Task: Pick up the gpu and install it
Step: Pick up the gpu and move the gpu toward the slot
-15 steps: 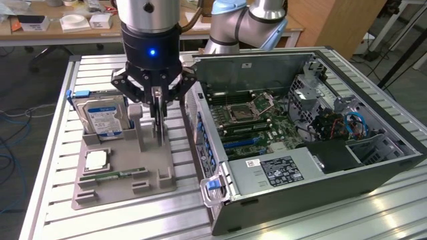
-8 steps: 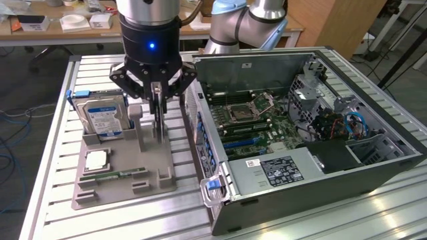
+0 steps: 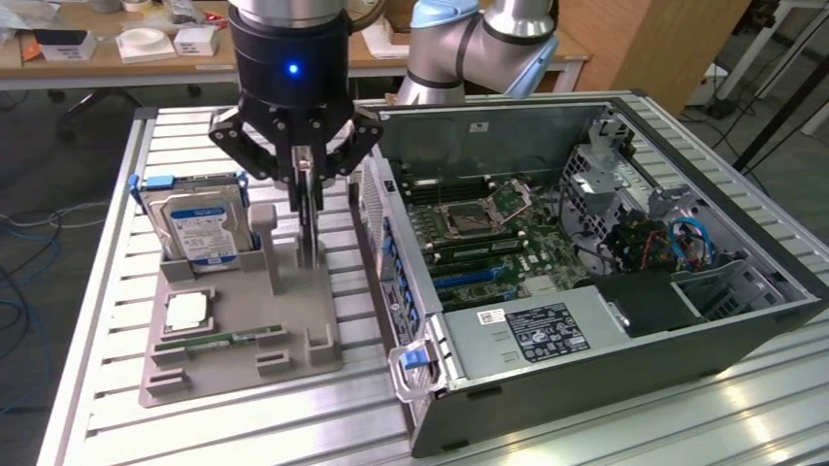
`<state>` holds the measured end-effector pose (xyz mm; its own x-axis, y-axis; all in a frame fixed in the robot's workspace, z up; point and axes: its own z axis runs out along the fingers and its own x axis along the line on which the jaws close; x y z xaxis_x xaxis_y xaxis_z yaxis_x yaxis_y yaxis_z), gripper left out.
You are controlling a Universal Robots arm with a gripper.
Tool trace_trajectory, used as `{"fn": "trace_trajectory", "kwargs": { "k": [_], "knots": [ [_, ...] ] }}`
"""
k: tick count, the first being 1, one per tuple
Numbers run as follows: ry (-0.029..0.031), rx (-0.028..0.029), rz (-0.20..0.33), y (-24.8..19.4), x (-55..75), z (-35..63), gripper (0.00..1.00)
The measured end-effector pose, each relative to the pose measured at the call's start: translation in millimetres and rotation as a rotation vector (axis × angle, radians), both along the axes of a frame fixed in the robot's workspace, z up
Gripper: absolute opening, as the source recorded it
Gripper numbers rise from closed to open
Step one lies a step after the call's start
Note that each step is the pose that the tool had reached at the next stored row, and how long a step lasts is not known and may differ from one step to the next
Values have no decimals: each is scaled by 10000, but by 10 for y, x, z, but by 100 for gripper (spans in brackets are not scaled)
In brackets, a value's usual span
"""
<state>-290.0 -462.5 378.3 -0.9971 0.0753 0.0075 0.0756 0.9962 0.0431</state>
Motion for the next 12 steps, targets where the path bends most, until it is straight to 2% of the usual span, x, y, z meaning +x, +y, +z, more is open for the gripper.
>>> {"fn": "trace_trajectory", "kwargs": {
  "k": [12],
  "knots": [
    [0,0,0,0,0,227,26]
  ]
}}
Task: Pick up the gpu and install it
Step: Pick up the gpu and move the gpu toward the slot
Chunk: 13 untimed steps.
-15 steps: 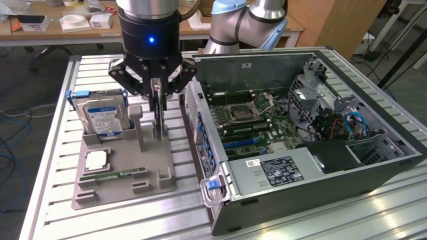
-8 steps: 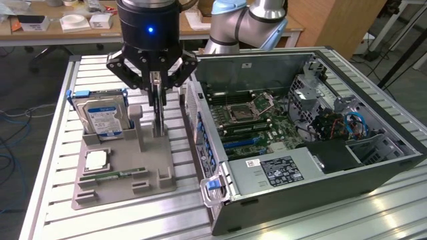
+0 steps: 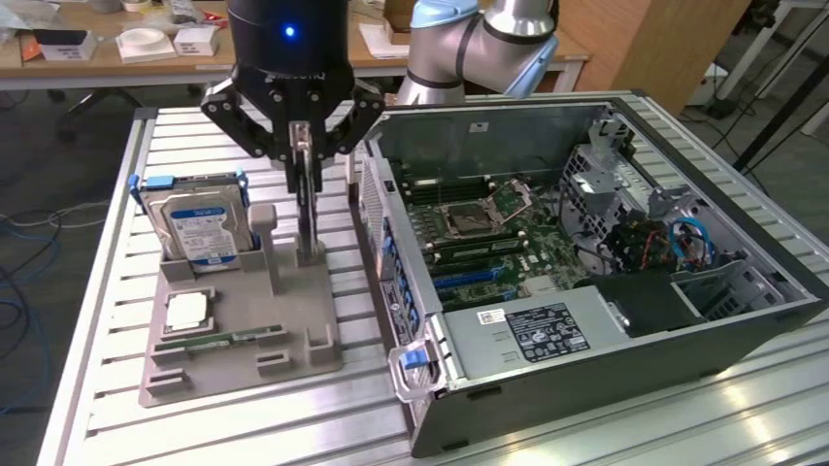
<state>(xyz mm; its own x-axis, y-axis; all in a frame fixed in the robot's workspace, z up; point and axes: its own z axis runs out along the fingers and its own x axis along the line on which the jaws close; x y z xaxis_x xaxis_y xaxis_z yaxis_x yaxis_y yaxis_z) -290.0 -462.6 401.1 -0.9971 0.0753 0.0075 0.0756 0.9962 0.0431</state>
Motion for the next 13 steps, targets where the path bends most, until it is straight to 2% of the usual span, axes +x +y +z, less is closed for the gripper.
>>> {"fn": "trace_trajectory", "kwargs": {
  "k": [7,13],
  "knots": [
    [-1,1,0,0,0,99,26],
    [-1,1,0,0,0,109,26]
  ]
}}
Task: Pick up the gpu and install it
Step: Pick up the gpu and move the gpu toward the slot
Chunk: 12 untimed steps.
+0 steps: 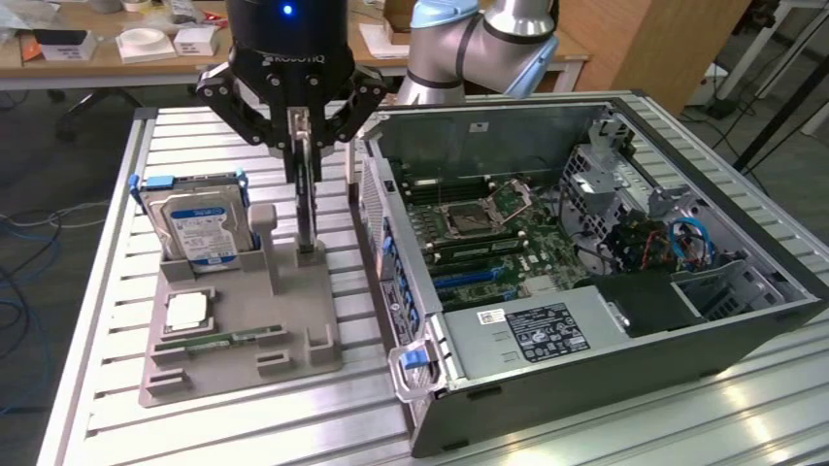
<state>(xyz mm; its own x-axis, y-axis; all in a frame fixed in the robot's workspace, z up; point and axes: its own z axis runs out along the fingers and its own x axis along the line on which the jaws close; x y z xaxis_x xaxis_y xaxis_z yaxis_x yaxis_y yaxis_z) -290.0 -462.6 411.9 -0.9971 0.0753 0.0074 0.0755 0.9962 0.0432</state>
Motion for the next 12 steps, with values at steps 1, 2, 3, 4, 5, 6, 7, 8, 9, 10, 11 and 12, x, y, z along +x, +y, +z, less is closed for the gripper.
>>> {"fn": "trace_trajectory", "kwargs": {
  "k": [1,2,3,4,5,6,7,8,9,10,11,12],
  "knots": [
    [1,-1,-1,0,0,0,26],
    [2,-1,1,0,3,1,26],
    [2,-2,2,0,7,2,26],
    [2,-2,2,0,13,1,26],
    [1,-2,0,0,19,1,26],
    [1,-1,0,0,26,0,26],
    [1,-2,0,0,33,1,26],
    [1,-2,0,0,41,0,26],
    [0,-1,0,0,49,0,26],
    [1,-2,-1,0,58,0,26],
    [0,-2,0,0,68,0,26],
    [0,-1,0,0,78,0,26]
  ]
}}
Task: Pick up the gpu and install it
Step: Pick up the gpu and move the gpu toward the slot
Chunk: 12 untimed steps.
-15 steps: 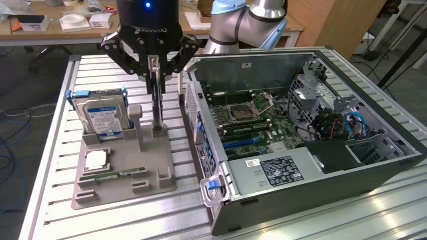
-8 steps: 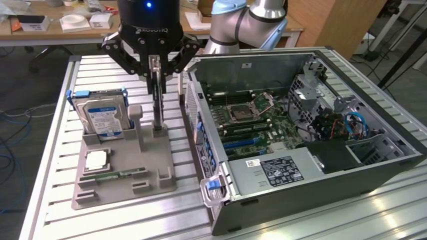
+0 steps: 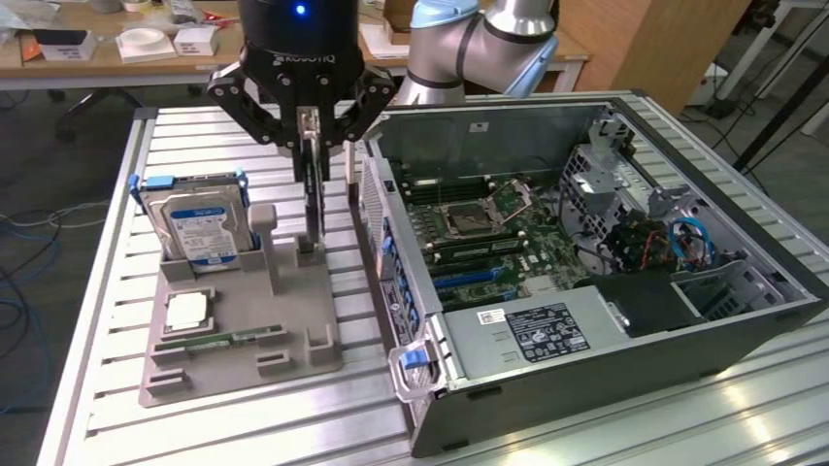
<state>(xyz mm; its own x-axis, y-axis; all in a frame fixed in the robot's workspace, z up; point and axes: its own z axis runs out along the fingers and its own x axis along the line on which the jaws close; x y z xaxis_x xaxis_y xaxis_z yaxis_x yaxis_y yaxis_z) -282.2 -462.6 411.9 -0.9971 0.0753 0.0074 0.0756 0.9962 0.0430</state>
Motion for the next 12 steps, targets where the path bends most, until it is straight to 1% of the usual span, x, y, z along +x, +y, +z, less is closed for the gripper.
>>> {"fn": "trace_trajectory", "kwargs": {
  "k": [12],
  "knots": [
    [1,-1,1,0,147,1,26]
  ]
}}
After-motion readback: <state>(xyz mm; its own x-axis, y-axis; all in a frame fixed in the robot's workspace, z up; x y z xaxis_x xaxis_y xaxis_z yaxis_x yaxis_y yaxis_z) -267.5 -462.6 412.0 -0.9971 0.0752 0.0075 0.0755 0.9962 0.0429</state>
